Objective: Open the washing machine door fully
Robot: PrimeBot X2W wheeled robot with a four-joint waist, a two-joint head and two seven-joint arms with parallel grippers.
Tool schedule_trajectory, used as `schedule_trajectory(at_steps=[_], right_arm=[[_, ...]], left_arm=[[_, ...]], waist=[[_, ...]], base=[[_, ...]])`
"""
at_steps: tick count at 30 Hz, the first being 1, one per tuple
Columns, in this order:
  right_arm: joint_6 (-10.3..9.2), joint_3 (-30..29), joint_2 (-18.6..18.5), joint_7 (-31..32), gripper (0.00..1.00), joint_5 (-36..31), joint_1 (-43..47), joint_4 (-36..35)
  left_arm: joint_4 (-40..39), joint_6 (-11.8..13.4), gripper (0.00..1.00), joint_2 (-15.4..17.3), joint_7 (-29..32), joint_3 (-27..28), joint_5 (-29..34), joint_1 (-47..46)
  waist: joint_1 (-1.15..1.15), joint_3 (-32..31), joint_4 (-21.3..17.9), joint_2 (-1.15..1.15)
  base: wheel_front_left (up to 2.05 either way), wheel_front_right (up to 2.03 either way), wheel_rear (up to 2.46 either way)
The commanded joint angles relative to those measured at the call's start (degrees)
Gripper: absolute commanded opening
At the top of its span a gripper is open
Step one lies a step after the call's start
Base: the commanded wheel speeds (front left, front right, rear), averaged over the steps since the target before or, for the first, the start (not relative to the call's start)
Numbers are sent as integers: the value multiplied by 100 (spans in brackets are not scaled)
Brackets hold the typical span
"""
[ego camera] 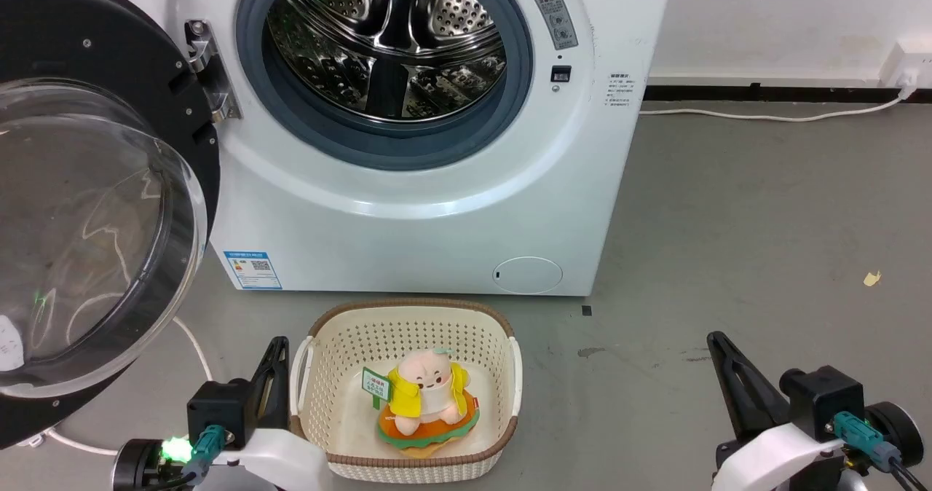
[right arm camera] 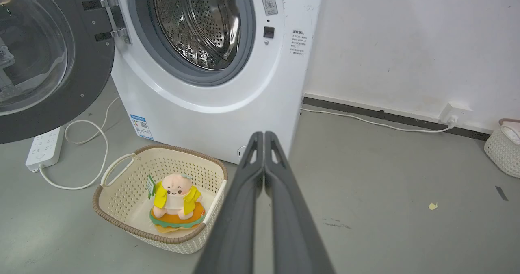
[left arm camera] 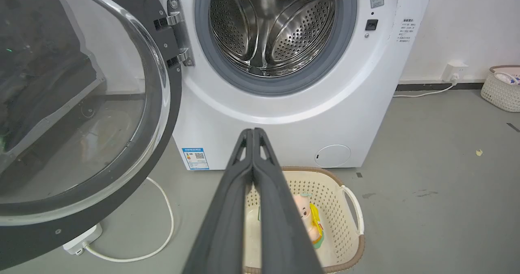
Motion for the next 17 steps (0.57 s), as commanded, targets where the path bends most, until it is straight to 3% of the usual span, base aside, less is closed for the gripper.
schedule_trajectory(at_steps=[1,17], right_arm=[[5,-2,26,8,0,-43,-69,16],[5,-2,26,8,0,-43,-69,16]], left_arm=[[-21,-30,0,2,2,5,51,-89],[-21,-30,0,2,2,5,51,-89]], waist=[[0,0,0,0],[0,0,0,0]], base=[[0,0,0],[0,0,0]])
